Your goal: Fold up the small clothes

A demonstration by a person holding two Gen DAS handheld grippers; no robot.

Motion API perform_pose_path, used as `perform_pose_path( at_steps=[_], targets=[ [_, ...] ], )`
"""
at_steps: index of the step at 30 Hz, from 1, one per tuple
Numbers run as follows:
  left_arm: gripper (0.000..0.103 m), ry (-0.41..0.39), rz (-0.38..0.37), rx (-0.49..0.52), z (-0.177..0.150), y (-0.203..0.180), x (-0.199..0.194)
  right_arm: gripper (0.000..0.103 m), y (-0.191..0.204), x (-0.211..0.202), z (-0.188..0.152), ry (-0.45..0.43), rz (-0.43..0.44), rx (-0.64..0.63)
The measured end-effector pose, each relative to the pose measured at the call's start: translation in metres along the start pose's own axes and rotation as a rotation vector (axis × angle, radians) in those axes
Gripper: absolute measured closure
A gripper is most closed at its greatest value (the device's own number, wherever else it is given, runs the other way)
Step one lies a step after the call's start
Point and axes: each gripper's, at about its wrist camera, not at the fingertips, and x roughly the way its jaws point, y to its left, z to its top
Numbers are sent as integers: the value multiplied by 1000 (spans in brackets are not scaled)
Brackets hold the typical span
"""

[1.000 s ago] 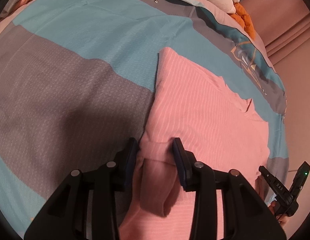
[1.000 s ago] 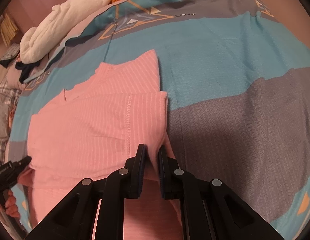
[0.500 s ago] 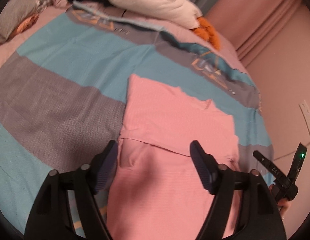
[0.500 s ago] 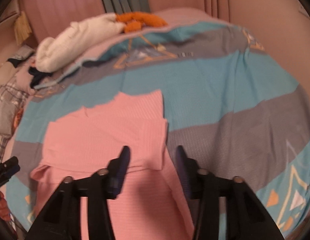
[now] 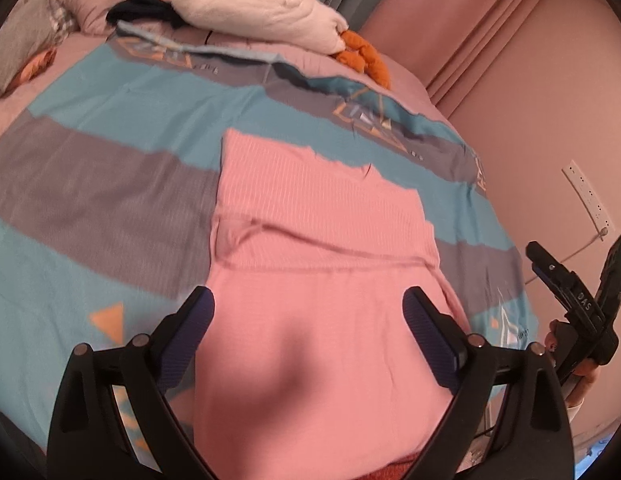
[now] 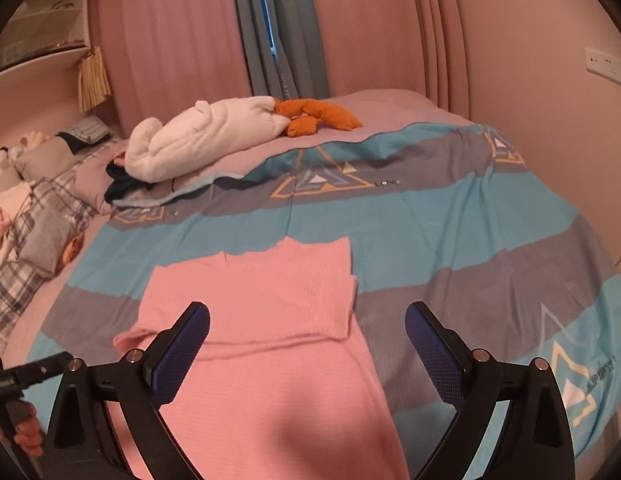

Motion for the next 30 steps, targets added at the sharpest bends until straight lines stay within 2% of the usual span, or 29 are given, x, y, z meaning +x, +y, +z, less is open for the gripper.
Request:
perform_pose_path(
  at_steps=[6, 10, 15, 21, 22, 25, 27, 30],
  targets=[
    [8, 85, 10, -19, -35, 15, 8, 6, -18, -15, -34, 33, -6, 18],
    [10, 133, 12, -40, -57, 26, 10, 6, -36, -19, -61, 103, -20, 56],
    [17, 187, 18, -69, -80, 39, 13, 6, -57, -15, -101, 237, -37, 104],
    [24, 209, -13, -78, -101, 47, 10, 24, -77, -17, -139, 361, -31, 206],
    [26, 213, -15, -78, -102, 47, 9, 29, -77, -17, -142, 373, -36, 208],
    [29, 235, -36, -81, -109, 46, 6, 35, -76, -21, -150, 392, -51, 197],
    [33, 250, -49, -78, -114, 46, 5, 36, -73, -25, -153, 405, -39, 186],
    [45, 276, -73, -106, -121, 49, 4, 44, -66, -30, -158, 439, -2, 173]
  ],
)
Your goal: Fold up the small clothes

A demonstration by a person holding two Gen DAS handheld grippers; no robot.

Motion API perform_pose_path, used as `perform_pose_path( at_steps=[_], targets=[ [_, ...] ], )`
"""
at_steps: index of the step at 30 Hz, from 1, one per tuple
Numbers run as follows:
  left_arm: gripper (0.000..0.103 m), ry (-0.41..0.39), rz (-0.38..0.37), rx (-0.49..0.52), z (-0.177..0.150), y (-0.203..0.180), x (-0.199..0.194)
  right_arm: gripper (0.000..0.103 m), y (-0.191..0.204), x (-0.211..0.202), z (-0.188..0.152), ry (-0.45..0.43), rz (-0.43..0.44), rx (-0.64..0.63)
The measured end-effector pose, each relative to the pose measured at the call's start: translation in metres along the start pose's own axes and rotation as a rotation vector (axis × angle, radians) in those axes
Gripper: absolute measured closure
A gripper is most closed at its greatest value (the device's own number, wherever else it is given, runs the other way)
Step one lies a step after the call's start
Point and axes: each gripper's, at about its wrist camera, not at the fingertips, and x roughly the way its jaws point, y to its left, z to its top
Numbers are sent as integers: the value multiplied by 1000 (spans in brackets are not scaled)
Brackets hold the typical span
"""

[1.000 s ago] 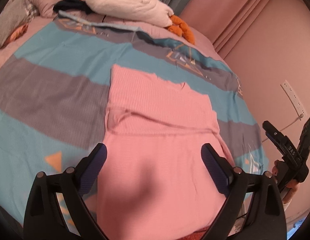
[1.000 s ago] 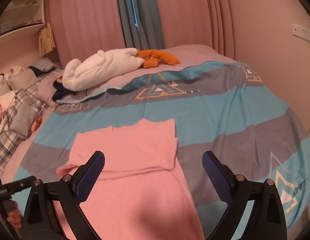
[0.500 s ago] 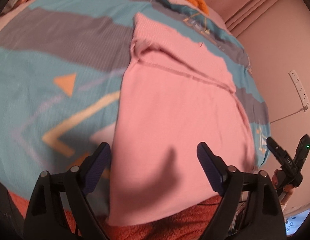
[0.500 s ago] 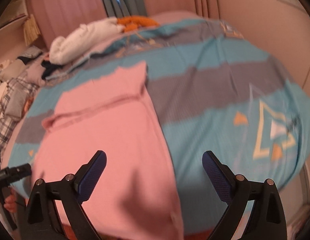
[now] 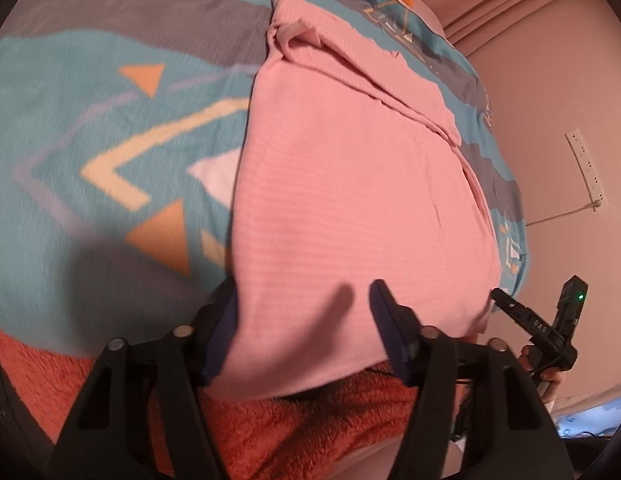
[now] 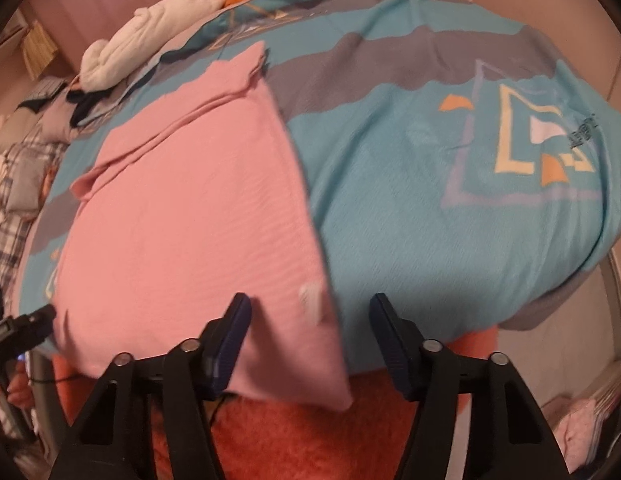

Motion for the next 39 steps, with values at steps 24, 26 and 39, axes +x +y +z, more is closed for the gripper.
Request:
perform_pose_path(
  at_steps=[24, 26, 39],
  targets=[
    [96, -151, -194, -74, 69, -3, -18, 92, 21, 2, 82, -142, 259, 20],
    [95, -164, -165, -84, 82, 2, -9, 92, 22, 15, 89, -146, 214, 38],
    [67, -160, -50, -38, 98, 3, 10, 70, 20, 19, 89, -158, 40, 18]
  ],
)
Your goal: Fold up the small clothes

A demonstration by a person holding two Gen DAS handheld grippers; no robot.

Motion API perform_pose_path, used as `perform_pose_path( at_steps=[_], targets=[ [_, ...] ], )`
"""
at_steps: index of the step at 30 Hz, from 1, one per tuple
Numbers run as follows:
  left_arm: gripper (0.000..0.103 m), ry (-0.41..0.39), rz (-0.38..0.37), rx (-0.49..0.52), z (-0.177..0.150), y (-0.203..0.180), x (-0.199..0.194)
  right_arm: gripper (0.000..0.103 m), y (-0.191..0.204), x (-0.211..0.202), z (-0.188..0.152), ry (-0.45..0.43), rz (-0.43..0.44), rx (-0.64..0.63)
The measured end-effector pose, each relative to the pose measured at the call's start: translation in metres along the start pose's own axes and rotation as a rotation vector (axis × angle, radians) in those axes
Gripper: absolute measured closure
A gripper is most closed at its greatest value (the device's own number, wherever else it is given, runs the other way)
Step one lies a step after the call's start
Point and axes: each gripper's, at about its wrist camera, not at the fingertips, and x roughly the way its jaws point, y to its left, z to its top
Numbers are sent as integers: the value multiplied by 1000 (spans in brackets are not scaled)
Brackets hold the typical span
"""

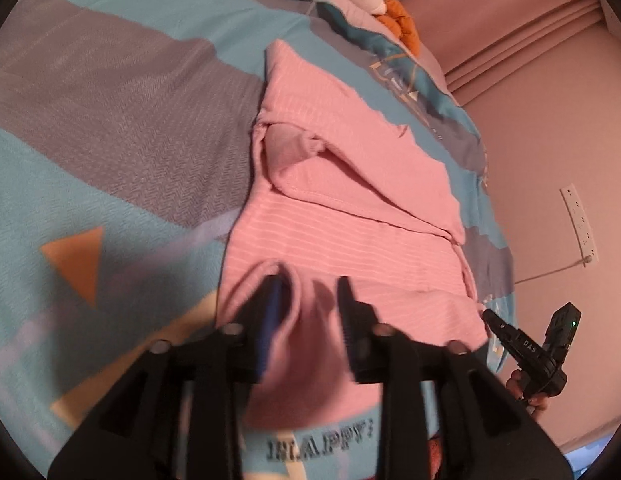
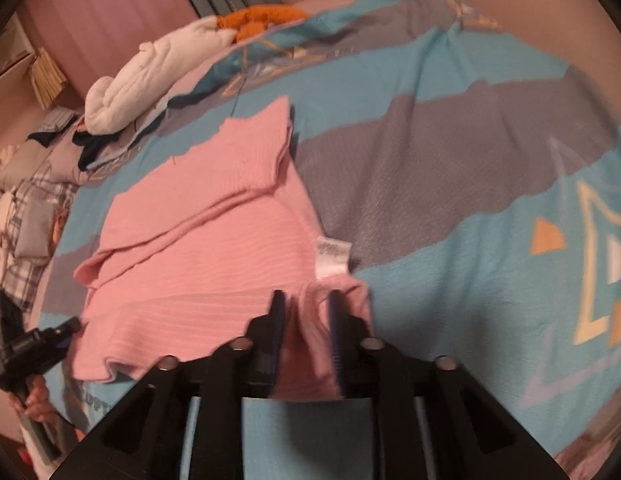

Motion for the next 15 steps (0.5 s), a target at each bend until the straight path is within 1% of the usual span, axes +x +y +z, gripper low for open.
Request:
perform_pose_path(
  at_steps=[1, 3, 5, 6, 7, 8, 9, 11, 14, 15],
  targets=[
    [65, -11, -2, 14, -2, -2, -5, 67, 0, -4, 2, -18, 2, -5],
    [66, -43, -3, 68, -12, -12, -22, 67, 2, -18, 1, -45, 23, -18],
    [67, -70, -9, 119, -24, -22, -35, 67, 8, -24, -1, -53, 46, -34],
    [68, -59, -14, 138, -31, -26, -38, 67, 12, -28, -6, -51, 65, -49],
    [76, -38, -19, 156, -37, -29, -36, 67, 17, -28, -10, -42, 82, -63],
    [86, -17, -20, 171, -42, -31, -33, 67, 21, -28, -16, -28, 94, -78],
    [89, 20, -22, 194, -51, -34, -28, 67, 27, -24, -23, 0, 102, -104],
    [90, 60, -24, 216, -62, -37, -18, 67, 30, -16, -32, 36, 96, -125],
    [90, 112, -20, 235, -72, -40, 2, 67, 26, -1, -40, 78, 74, -108],
    [90, 123, -4, 238, -74, -39, 10, 67, 23, 5, -40, 86, 70, -96]
  ],
)
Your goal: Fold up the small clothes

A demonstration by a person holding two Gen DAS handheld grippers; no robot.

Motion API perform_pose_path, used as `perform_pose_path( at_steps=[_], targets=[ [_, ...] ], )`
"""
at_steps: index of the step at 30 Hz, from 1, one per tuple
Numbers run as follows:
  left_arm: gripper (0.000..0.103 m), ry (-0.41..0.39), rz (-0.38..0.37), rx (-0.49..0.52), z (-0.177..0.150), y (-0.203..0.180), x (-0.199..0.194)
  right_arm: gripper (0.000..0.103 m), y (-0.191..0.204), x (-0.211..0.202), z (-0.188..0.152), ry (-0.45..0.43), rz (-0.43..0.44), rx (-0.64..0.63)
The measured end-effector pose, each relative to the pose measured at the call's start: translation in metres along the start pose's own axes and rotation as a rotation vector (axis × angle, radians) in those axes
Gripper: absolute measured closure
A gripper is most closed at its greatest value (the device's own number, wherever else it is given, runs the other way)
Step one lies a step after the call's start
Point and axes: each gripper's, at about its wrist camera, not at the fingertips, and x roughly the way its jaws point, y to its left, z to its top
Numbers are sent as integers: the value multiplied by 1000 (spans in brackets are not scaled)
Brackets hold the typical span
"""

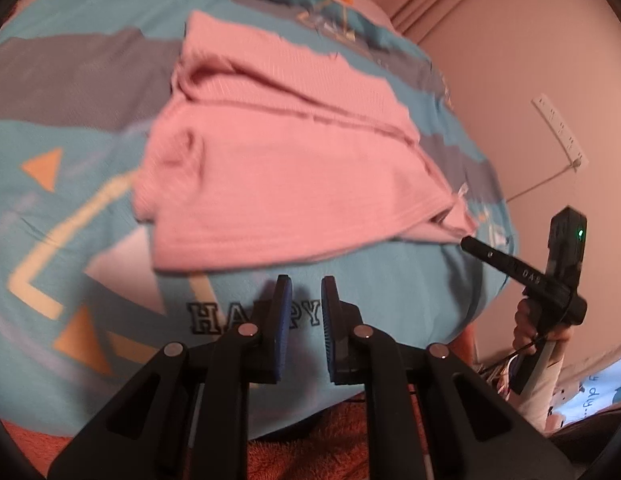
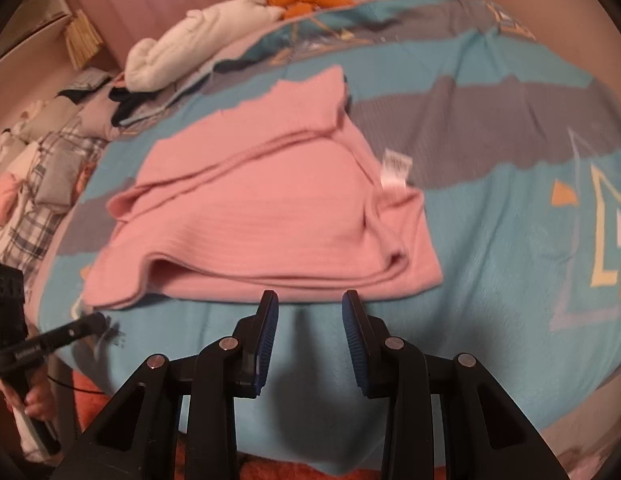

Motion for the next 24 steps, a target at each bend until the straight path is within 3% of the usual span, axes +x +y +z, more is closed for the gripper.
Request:
perform_pose_path(
  at_steps=[5, 14, 24],
  targets=[
    [90, -20, 18, -22, 12, 0, 11, 68, -2, 7, 8, -7, 1, -4],
    [90, -21, -60, -90, 49, 6, -4, 68, -7, 9, 35, -17, 37, 30],
    [88, -39, 46, -158, 101, 26, 4, 68, -19, 37, 70, 23, -46, 73]
  ],
)
